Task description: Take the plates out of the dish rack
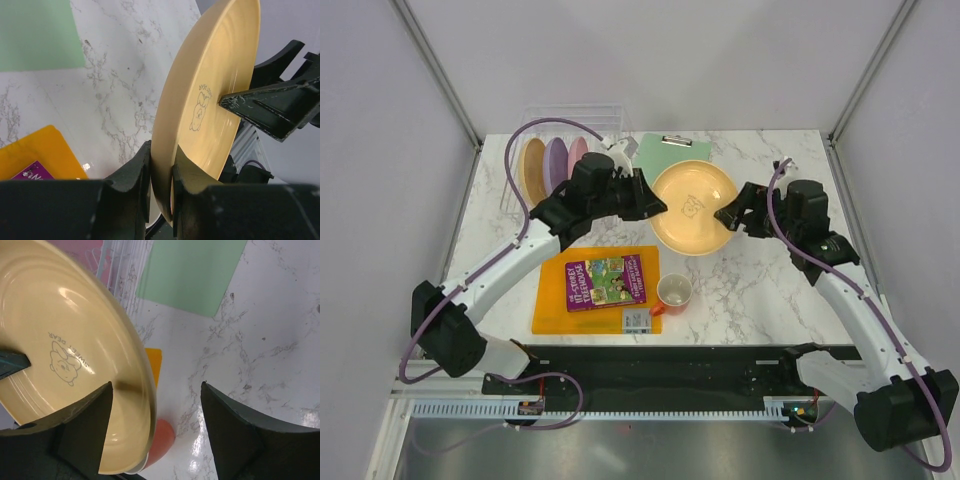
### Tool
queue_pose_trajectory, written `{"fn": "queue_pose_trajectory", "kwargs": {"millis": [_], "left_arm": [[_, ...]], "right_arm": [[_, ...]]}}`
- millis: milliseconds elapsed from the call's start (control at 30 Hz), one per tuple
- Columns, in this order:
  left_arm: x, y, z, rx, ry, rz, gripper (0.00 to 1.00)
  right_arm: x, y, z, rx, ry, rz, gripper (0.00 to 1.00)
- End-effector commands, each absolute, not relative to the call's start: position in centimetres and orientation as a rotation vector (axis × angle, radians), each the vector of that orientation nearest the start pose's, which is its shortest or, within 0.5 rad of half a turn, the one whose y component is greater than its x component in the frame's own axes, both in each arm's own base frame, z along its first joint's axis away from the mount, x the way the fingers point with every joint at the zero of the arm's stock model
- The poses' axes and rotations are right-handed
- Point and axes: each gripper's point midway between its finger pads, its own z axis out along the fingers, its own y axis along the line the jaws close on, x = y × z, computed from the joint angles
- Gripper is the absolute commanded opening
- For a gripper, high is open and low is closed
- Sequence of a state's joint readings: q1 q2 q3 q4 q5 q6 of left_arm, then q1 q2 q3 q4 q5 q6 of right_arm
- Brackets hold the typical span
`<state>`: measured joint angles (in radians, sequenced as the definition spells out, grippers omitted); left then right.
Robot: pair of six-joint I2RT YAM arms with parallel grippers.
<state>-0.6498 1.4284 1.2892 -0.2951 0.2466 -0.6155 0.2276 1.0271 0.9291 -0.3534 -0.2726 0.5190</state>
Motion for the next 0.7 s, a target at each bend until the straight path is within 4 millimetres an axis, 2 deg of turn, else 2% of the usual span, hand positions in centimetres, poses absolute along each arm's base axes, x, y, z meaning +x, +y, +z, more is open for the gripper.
{"fn": "queue_pose_trajectory", "kwargs": {"millis": [0, 33, 67, 100, 133, 200, 267, 300, 333, 367, 400, 433, 467, 500, 533, 567, 600, 667], "left_arm": [[30.2, -32.4, 31.2, 0.203, 1.975, -1.207, 0.02], [30.0, -32.4, 30.4, 0.187, 1.988, -1.24, 0.02], [29.5, -32.6, 30.6, 0.204, 1.978, -1.297, 0.02], [30.0, -32.6, 31.6, 0.206, 1.916, -1.336, 0.02], [29.7, -32.5, 30.7, 0.179, 1.937, -1.377, 0.02], [29.6, -32.4, 30.6, 0.183, 1.919, -1.439, 0.02], [29.5, -32.2, 30.1, 0.176, 1.919, -1.467, 0.02], [29.8, -32.0, 29.8, 0.168, 1.926, -1.459, 0.07], [29.9, -31.8, 29.3, 0.16, 1.941, -1.448, 0.28], [29.9, -31.8, 29.0, 0.162, 1.951, -1.445, 0.42], [30.0, -31.6, 28.7, 0.162, 1.959, -1.434, 0.65], [30.1, -31.4, 28.4, 0.186, 1.958, -1.407, 0.68], [30.3, -30.9, 27.5, 0.163, 1.994, -1.361, 0.75], [30.4, -30.5, 27.4, 0.161, 1.998, -1.322, 0.9], [31.1, -29.8, 27.1, 0.158, 1.995, -1.239, 0.96], [31.0, -29.1, 26.1, 0.144, 2.039, -1.183, 1.0], [31.1, -28.6, 26.0, 0.145, 2.038, -1.139, 1.0], [31.5, -26.7, 25.6, 0.119, 2.041, -0.998, 1.0]], "right_arm": [[30.7, 14.9, 25.0, 0.076, 2.029, 0.796, 0.67], [30.7, 15.2, 25.2, 0.062, 2.022, 0.818, 0.63], [30.7, 15.6, 25.7, 0.044, 1.998, 0.846, 0.56], [30.3, 16.2, 25.8, 0.028, 1.999, 0.895, 0.39], [30.2, 16.4, 26.0, 0.021, 1.989, 0.916, 0.28], [30.1, 16.9, 26.6, 0.011, 1.964, 0.954, 0.0], [29.9, 16.9, 27.1, 0.02, 1.95, 0.97, 0.0], [29.9, 16.9, 27.2, 0.017, 1.944, 0.967, 0.0], [30.0, 16.4, 27.7, 0.038, 1.925, 0.942, 0.0], [30.1, 15.8, 27.8, 0.057, 1.919, 0.915, 0.0], [30.2, 15.3, 28.2, 0.071, 1.909, 0.89, 0.0], [30.8, 13.9, 28.5, 0.112, 1.891, 0.793, 0.0], [30.7, 12.7, 27.8, 0.149, 1.927, 0.726, 0.0], [31.0, 11.6, 28.7, 0.17, 1.91, 0.664, 0.0], [31.1, 10.6, 28.8, 0.191, 1.912, 0.604, 0.0], [31.3, 8.6, 28.1, 0.245, 1.933, 0.482, 0.0], [31.4, 7.7, 28.7, 0.261, 1.923, 0.437, 0.0], [31.6, 5.4, 27.6, 0.329, 1.961, 0.305, 0.0]]}}
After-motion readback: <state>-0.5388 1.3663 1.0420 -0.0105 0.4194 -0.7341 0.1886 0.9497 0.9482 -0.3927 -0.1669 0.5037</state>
